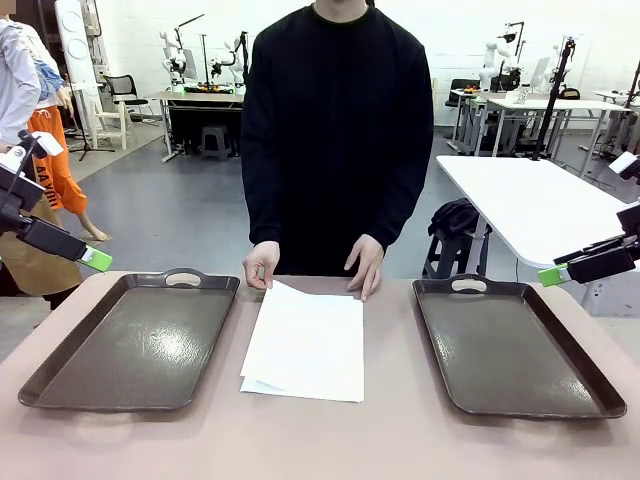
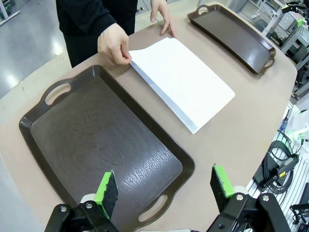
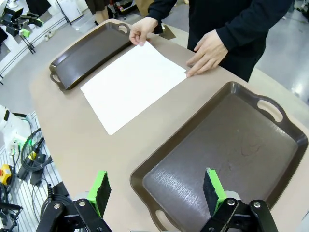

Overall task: Sort the A4 documents.
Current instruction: Receive the A4 Paper.

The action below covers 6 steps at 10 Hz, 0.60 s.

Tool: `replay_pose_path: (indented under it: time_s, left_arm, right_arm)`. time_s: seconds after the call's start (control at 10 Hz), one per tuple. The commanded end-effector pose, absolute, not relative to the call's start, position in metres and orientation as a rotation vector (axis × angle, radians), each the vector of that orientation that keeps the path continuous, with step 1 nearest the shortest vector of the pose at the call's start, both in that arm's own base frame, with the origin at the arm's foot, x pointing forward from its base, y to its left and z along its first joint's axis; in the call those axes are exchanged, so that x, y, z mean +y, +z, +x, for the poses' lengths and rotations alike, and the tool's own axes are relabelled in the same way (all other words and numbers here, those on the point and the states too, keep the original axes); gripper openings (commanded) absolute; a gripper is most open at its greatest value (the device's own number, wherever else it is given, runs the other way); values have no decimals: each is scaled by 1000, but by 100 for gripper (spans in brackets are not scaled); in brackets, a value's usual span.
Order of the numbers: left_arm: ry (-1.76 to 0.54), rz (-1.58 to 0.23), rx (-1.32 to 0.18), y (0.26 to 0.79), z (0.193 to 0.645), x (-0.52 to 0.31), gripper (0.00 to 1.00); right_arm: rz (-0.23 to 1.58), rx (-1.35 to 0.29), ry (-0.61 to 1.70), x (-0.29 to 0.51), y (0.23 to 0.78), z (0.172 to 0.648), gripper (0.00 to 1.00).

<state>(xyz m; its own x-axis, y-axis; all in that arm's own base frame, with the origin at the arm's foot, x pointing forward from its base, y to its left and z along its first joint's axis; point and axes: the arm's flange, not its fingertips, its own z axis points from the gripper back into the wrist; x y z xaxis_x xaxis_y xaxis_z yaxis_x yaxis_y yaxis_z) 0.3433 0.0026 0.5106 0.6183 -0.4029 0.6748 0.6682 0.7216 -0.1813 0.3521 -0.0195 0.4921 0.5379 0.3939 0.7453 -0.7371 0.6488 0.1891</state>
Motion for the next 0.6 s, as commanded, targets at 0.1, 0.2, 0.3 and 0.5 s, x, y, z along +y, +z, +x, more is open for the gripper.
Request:
replay_pose_path:
  time_s: [0.1,0.2,0.3,0.5]
  left_arm:
    - [-650,-455,-656,510,344,5,100]
    - [-650,-455,-656,510,344,5,100]
    - [-650,-455,-656,510,344,5,100]
    - [-650,-455,-656,510,344,5,100]
  right_arm:
    - [542,-734,728,-20,490,357,100]
    - [542,-734,728,-20,490,357,100]
    - [542,-734,728,-20,490,357,100]
    - [542,-734,728,-20,490,357,100]
